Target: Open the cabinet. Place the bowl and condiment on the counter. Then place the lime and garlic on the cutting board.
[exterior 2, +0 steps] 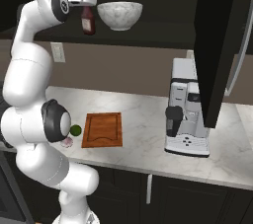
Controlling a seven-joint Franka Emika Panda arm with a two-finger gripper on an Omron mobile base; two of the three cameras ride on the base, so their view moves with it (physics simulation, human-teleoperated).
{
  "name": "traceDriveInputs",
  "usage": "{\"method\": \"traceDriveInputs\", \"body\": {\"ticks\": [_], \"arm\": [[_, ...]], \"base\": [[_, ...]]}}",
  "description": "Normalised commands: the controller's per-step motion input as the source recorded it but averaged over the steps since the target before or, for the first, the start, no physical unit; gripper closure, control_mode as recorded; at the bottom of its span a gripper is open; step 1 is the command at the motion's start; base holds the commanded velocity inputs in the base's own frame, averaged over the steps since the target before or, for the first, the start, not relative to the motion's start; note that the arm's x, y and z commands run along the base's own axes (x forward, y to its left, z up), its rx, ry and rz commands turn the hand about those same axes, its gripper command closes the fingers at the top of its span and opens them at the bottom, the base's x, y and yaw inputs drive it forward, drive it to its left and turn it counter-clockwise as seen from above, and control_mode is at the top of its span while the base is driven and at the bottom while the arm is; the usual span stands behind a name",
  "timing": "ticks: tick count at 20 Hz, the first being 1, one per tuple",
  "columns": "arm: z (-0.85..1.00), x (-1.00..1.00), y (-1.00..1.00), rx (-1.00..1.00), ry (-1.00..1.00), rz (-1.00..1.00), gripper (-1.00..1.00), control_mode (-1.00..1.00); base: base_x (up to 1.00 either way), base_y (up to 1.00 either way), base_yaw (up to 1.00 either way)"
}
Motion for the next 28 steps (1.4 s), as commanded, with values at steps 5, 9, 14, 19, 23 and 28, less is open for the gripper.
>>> {"method": "traceDriveInputs", "body": {"ticks": [5,9,14,19,23,28], "arm": [[-0.01,0.03,0.00,0.00,0.00,0.00,-1.00,-1.00],[-0.04,0.10,0.00,0.00,0.00,0.00,-1.00,-1.00],[-0.09,0.21,0.00,0.00,0.00,0.00,-1.00,-1.00],[-0.01,0.15,0.00,0.00,0.00,0.00,-1.00,-1.00],[0.00,0.13,0.00,0.00,0.00,0.00,-1.00,-1.00],[0.00,0.10,0.00,0.00,0.00,0.00,-1.00,-1.00]], "base": [[0.00,0.00,0.00],[0.00,0.00,0.00],[0.00,0.00,0.00],[0.00,0.00,0.00],[0.00,0.00,0.00],[0.00,0.00,0.00]]}}
